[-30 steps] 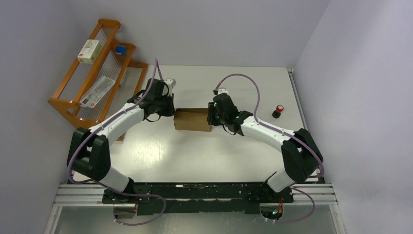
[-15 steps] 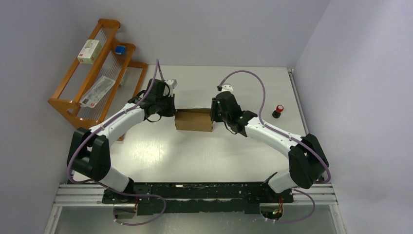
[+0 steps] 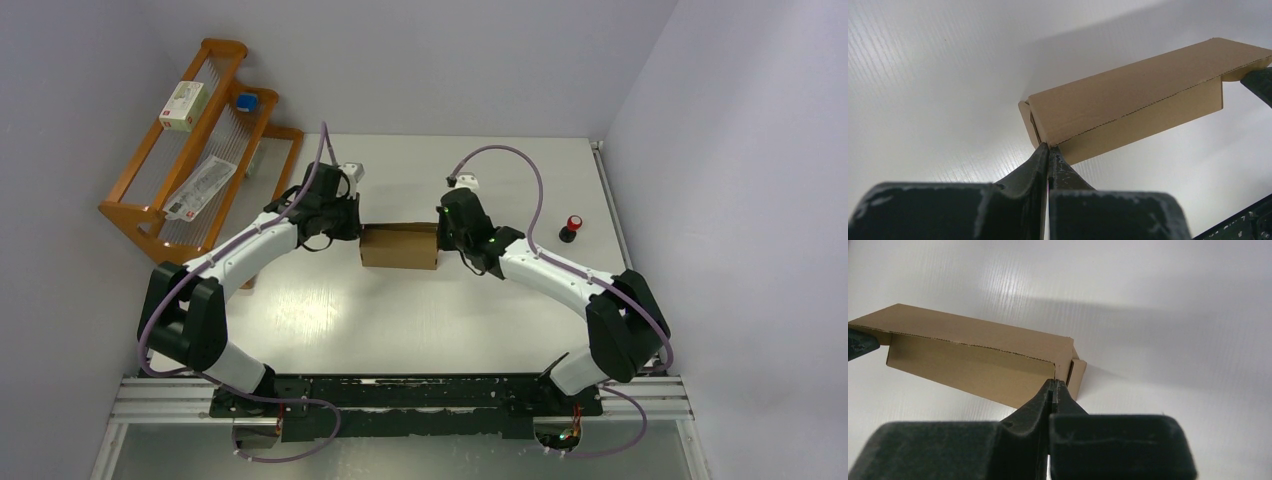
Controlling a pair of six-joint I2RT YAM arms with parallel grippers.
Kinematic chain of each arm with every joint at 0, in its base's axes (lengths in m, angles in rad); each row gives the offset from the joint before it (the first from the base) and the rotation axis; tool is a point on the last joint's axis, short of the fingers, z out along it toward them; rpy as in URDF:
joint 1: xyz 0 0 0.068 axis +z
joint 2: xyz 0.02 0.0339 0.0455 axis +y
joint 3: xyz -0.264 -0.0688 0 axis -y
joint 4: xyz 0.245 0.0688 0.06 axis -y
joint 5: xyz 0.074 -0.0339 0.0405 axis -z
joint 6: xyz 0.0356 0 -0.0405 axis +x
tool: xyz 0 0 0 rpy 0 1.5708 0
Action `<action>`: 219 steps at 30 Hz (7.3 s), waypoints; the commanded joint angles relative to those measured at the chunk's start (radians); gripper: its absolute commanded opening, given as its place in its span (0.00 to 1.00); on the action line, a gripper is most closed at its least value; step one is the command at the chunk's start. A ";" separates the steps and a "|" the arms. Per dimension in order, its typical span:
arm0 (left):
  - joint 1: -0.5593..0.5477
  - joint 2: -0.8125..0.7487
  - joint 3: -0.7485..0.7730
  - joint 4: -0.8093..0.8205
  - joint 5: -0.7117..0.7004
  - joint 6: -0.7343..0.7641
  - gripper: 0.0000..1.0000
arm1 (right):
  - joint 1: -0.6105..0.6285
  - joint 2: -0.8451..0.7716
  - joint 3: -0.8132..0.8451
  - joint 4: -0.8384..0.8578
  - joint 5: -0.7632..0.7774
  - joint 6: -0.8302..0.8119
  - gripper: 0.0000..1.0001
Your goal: Fold the paper box
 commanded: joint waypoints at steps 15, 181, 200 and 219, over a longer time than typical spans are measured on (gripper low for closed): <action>-0.066 -0.027 -0.130 0.020 -0.041 -0.072 0.05 | 0.030 -0.038 -0.144 0.081 0.024 0.065 0.00; 0.170 -0.070 -0.692 0.833 0.191 -0.403 0.25 | -0.365 0.205 -0.527 0.919 -0.766 0.473 0.23; 0.169 -0.053 -0.687 0.827 0.191 -0.388 0.25 | -0.368 0.332 -0.396 0.963 -0.808 0.504 0.36; 0.169 -0.332 -0.565 0.615 0.037 -0.448 0.51 | -0.379 0.176 -0.248 0.589 -0.878 0.139 0.51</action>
